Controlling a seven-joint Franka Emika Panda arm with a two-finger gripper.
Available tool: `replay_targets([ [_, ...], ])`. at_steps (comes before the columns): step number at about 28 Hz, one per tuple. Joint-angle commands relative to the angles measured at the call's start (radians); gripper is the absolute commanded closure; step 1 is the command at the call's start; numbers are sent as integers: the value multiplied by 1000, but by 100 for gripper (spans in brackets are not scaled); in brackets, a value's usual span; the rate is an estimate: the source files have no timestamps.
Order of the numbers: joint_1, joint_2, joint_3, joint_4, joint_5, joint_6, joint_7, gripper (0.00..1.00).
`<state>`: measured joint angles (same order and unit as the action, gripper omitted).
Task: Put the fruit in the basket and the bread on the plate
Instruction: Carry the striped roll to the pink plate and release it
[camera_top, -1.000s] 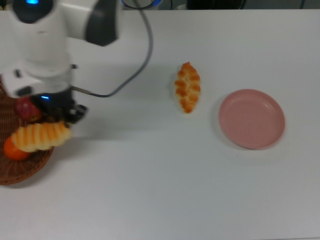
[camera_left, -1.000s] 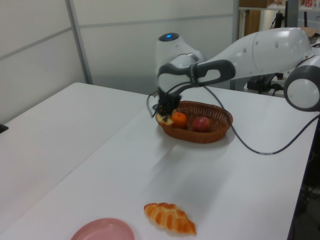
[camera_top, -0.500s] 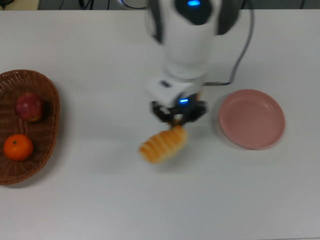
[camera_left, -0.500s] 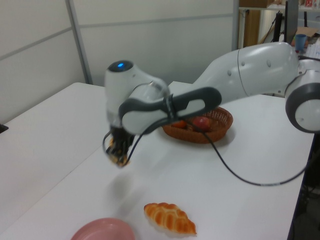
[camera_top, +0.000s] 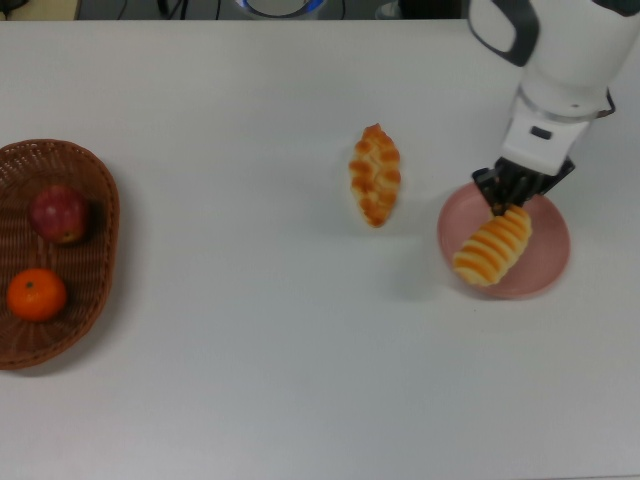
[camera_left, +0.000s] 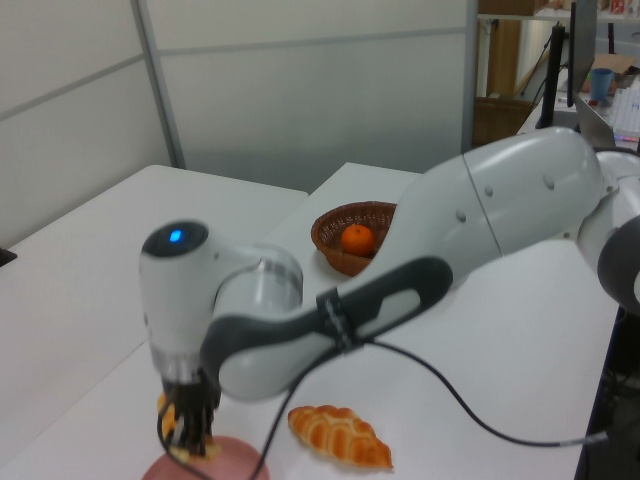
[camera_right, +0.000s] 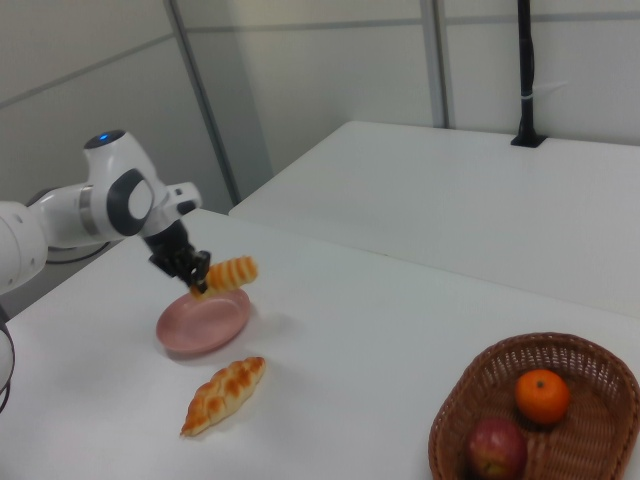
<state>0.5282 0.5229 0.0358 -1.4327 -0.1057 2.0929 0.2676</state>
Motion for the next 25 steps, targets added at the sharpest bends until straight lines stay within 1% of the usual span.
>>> replay_targets([
  [1,65,5,-20,-34,-3,-16,13,100],
  [2,76,5,-20,-40,-3,-16,13,100],
  [3,96,5,-20,-51,-6,-17,15,95],
  [4,102,5,-20,-55,-11,-19,15,90],
  [5,108,5,-20,-58,-20,-22,13,80],
  [6,113,5,-20,-58,-29,-36,13,63],
  [7,116,6,-20,-58,-40,-49,15,42],
  [8,121,5,-20,-57,-58,-80,13,0],
  [10,121,5,-20,-52,-72,-102,15,0],
  [12,121,3,-20,-48,-69,-114,16,0],
  [16,115,-21,-33,-43,-60,-152,21,0],
  [17,109,-43,-37,-43,-58,-183,21,0],
  [21,81,-75,-37,-43,-57,-252,19,0],
  [22,63,-95,-37,-43,-57,-295,9,0],
  [25,26,-107,-37,-45,-57,-364,-11,0],
])
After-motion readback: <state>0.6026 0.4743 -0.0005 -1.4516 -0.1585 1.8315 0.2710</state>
